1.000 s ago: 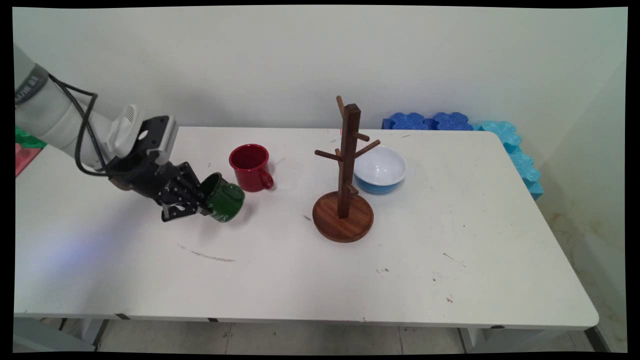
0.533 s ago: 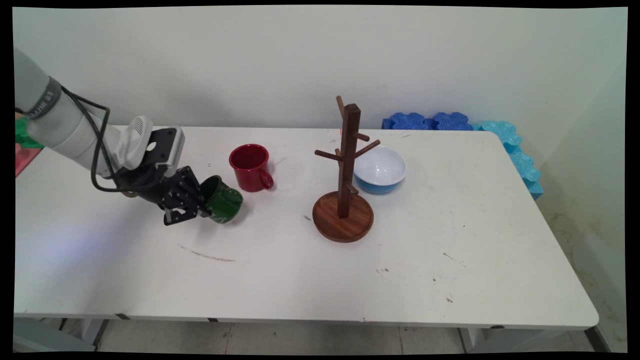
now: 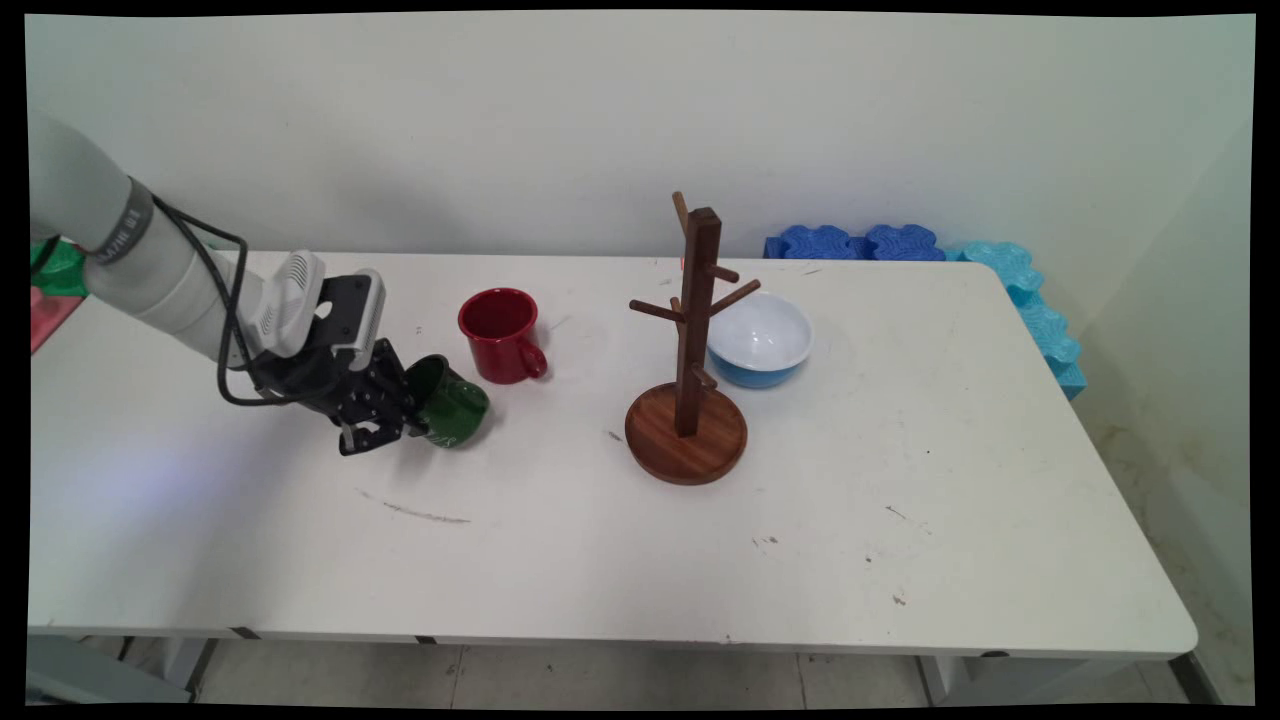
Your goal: Place the picked object on the table
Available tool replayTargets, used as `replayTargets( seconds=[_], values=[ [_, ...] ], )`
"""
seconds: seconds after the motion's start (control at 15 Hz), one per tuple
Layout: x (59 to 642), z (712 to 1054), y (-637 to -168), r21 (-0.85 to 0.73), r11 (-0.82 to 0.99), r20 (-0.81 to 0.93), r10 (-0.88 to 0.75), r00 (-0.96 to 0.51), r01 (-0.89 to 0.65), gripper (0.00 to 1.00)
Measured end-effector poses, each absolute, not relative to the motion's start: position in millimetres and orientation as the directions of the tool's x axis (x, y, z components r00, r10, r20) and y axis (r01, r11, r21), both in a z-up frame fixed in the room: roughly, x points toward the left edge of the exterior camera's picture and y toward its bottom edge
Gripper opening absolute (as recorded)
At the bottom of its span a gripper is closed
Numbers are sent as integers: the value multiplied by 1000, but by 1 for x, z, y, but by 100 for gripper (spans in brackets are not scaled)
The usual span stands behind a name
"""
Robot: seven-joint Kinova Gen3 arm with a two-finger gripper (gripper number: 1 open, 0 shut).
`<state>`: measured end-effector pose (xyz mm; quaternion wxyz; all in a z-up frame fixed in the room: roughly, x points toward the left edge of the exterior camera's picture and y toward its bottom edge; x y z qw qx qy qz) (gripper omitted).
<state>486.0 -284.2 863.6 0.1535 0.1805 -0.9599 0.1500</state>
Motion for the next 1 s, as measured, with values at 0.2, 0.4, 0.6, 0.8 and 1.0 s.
replayTargets(
  seconds=[0.2, 0.4, 0.6, 0.8, 1.0],
  values=[
    [485, 858, -284, -238, 890, 341, -299, -891, -390, 0],
    [485, 856, -286, -243, 889, 336, -298, -894, -387, 0],
    [485, 854, -288, -245, 890, 332, -296, -896, -385, 100],
    [484, 853, -290, -247, 890, 332, -294, -897, -383, 100],
    [483, 852, -290, -246, 892, 333, -289, -897, -379, 100]
  ],
)
